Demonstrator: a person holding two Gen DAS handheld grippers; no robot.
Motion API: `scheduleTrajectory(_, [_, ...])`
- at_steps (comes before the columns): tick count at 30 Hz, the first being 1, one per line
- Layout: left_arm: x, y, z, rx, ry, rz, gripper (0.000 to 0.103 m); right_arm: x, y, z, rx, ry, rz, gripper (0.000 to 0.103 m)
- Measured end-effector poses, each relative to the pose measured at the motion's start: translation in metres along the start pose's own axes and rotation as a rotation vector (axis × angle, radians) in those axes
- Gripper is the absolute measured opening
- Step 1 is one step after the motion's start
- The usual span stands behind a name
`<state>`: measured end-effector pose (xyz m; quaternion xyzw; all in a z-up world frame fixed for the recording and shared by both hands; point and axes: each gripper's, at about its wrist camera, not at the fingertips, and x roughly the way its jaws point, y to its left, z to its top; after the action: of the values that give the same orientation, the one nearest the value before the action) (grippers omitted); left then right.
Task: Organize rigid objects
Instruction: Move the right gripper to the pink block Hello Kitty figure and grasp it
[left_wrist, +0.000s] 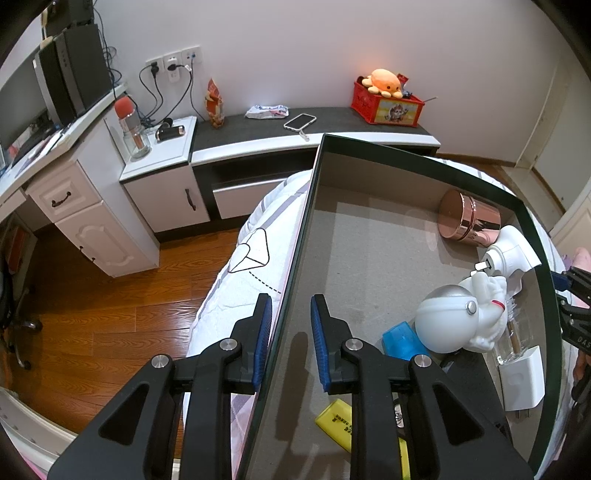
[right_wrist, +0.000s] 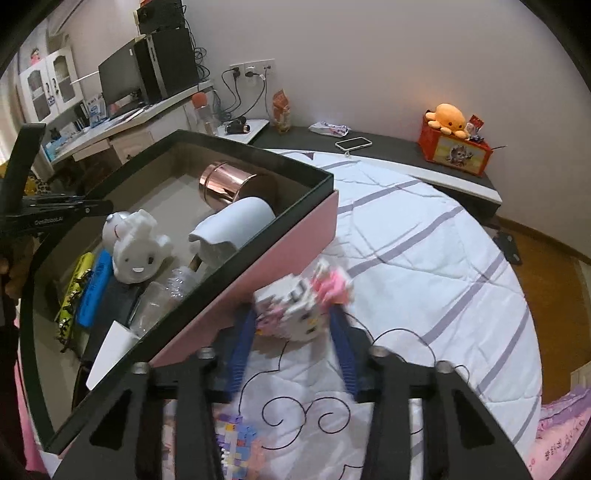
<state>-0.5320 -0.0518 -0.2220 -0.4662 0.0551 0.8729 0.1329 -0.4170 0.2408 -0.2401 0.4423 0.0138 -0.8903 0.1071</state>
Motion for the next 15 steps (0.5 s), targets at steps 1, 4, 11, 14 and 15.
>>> scheduleTrajectory(1, [0.0,0.0,0.0,0.0,0.0,0.001,0.021,0.0,0.0,-0.001,-0.001,-0.001,0.001,0.036])
scheduleTrajectory(4, [0.0,0.0,0.0,0.002,0.0,0.003,0.021,0.0,0.001,0.0,0.002,0.002,0.004,0.036])
scheduleTrajectory(11, [0.0,0.0,0.0,0.006,0.0,0.002,0.022,0.002,-0.01,0.002,0.039,-0.007,-0.062,0.071])
scheduleTrajectory(14, [0.0,0.0,0.001,0.007,0.001,0.003,0.022,0.005,-0.014,0.006,0.037,-0.018,-0.041,0.071])
scheduleTrajectory(15, [-0.001,0.0,0.0,0.007,0.001,0.003,0.022,0.008,-0.014,0.009,0.022,-0.008,-0.041,0.071])
